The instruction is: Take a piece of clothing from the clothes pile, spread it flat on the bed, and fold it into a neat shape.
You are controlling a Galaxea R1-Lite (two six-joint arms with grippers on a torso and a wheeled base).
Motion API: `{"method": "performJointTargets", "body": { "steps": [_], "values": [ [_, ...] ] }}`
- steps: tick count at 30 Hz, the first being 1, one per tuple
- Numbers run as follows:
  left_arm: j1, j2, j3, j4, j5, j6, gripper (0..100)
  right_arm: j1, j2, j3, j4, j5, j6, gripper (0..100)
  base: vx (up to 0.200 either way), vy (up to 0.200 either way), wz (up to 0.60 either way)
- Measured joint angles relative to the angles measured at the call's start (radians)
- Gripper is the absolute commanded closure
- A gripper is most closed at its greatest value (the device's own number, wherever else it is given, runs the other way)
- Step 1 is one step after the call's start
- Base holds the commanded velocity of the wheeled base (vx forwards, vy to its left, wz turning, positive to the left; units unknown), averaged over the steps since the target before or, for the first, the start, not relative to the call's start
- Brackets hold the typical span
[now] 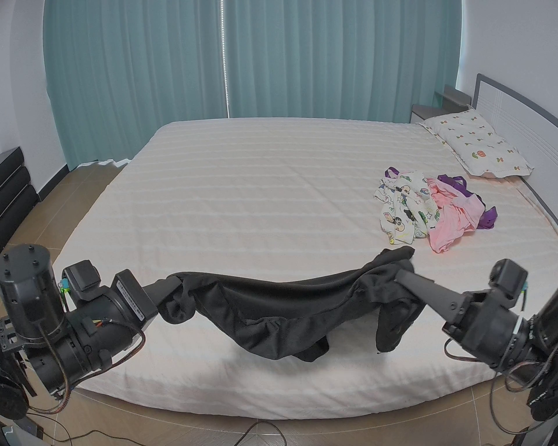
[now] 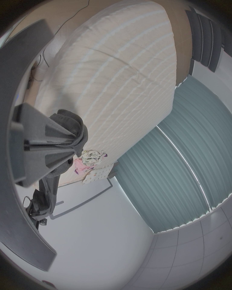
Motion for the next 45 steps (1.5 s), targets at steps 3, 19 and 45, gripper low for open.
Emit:
{"method": "performJointTargets", "body": {
  "steps": [3,19,45],
  "values": [
    [-0.008,-0.047,-0.017,0.031,0.001,0.001,100,0.022,-0.096,-0.007,0.03,0.004,-0.009,100,-0.067,0.0,0.0],
    [0.066,-0.175,-0.311,0.215,0.002,0.005,100,-0.093,-0.356,-0.626,0.576,0.039,0.052,100,0.0,0.0,0.0],
    [0.21,0.254,-0.562,0.296,-0.046,-0.002,100,-0.552,0.305,-1.297,0.881,0.095,0.081,100,0.108,0.0,0.0]
  ]
}}
